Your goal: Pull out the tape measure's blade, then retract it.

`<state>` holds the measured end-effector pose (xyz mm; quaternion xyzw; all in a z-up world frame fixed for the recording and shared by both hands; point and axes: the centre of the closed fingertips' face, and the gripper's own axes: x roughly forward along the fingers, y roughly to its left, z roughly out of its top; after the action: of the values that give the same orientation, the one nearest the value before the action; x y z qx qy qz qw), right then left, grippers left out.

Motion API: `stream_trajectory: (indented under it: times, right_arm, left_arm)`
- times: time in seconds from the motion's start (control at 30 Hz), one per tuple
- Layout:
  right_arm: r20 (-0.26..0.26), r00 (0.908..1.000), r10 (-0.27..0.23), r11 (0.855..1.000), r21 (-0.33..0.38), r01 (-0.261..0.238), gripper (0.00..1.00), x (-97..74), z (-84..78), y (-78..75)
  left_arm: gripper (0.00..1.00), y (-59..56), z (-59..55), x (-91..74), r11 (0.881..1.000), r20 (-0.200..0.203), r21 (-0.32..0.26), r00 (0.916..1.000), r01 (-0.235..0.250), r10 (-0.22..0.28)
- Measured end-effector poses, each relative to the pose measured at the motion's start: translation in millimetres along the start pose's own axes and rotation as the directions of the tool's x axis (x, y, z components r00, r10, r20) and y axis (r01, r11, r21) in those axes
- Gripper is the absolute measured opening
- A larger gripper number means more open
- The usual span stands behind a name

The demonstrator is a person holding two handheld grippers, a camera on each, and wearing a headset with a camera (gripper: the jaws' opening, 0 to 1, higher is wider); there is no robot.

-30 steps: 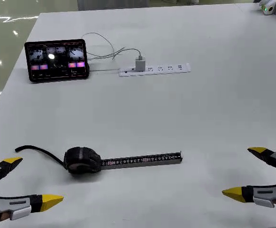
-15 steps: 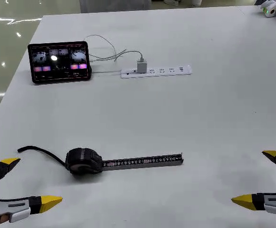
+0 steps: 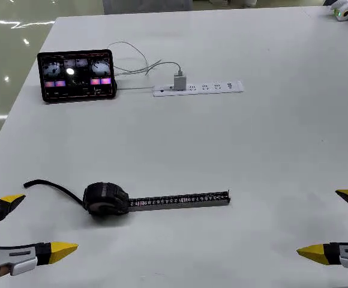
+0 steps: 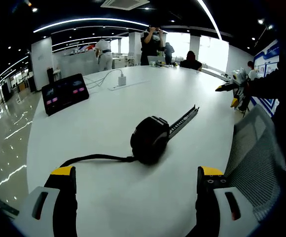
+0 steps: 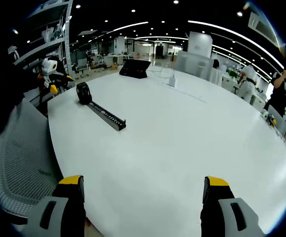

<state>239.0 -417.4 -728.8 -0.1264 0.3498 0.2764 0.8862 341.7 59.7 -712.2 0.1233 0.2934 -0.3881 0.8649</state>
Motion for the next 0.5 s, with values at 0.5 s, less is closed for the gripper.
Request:
stream_trajectory:
  times: [0.5]
  right_arm:
    - [-0.014,0.9999,-0.001,1.000,-0.004,0.001,0.99,-1.6,-4.0,0.9]
  left_arm:
    - [0.99,-3.4,2.0,3.1,1.000,-0.006,0.010,0.9999,0.012,-0.012]
